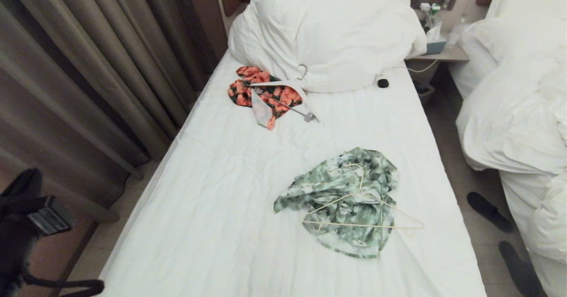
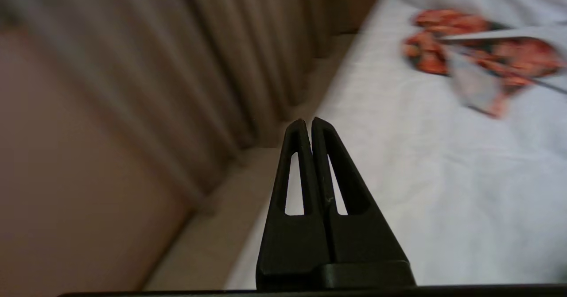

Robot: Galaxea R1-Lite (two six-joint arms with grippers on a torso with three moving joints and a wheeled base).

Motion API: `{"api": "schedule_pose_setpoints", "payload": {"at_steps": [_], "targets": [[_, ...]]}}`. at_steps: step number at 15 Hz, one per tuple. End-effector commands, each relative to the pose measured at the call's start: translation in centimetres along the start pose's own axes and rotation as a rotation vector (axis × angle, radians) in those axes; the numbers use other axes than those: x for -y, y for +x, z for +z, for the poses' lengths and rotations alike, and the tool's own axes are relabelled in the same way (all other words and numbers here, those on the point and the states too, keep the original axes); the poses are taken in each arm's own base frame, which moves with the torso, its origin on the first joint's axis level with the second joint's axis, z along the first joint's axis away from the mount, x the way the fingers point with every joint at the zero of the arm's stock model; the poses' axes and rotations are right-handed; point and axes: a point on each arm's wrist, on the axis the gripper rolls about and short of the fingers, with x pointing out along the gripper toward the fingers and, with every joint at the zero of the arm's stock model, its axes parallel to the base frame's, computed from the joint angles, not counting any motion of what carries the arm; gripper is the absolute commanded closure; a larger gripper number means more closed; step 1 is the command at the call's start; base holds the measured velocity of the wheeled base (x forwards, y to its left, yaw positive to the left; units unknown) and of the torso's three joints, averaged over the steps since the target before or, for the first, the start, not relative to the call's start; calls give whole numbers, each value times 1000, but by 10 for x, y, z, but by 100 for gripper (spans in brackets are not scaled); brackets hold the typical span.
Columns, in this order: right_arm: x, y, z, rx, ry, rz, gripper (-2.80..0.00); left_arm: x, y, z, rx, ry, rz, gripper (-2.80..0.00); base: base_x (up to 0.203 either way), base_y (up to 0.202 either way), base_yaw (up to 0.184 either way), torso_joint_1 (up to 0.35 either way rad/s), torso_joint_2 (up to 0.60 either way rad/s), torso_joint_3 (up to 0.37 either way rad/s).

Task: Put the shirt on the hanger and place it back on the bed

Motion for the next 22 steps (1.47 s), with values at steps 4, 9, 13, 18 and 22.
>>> {"api": "schedule_pose_setpoints", "payload": {"at_steps": [4, 9, 13, 18, 22], "targets": [[7, -29, -11, 81, 29, -42, 0, -51, -47, 9, 65, -23, 142, 0, 0, 0, 0, 0, 0, 0], [6, -42, -31, 80, 33, -85, 0, -70, -85, -15, 19, 28, 189, 0, 0, 0, 0, 0, 0, 0], [1, -51, -58, 73, 33, -119, 0, -72, -111, -45, -31, 36, 60, 0, 0, 0, 0, 0, 0, 0], [-9, -57, -95, 7, 74, 36, 0, -67, -130, -72, -93, -27, -305, 0, 0, 0, 0, 0, 0, 0], [-14, -56, -105, -41, 169, 183, 0, -63, -132, -79, -123, -66, -468, 0, 0, 0, 0, 0, 0, 0]]}}
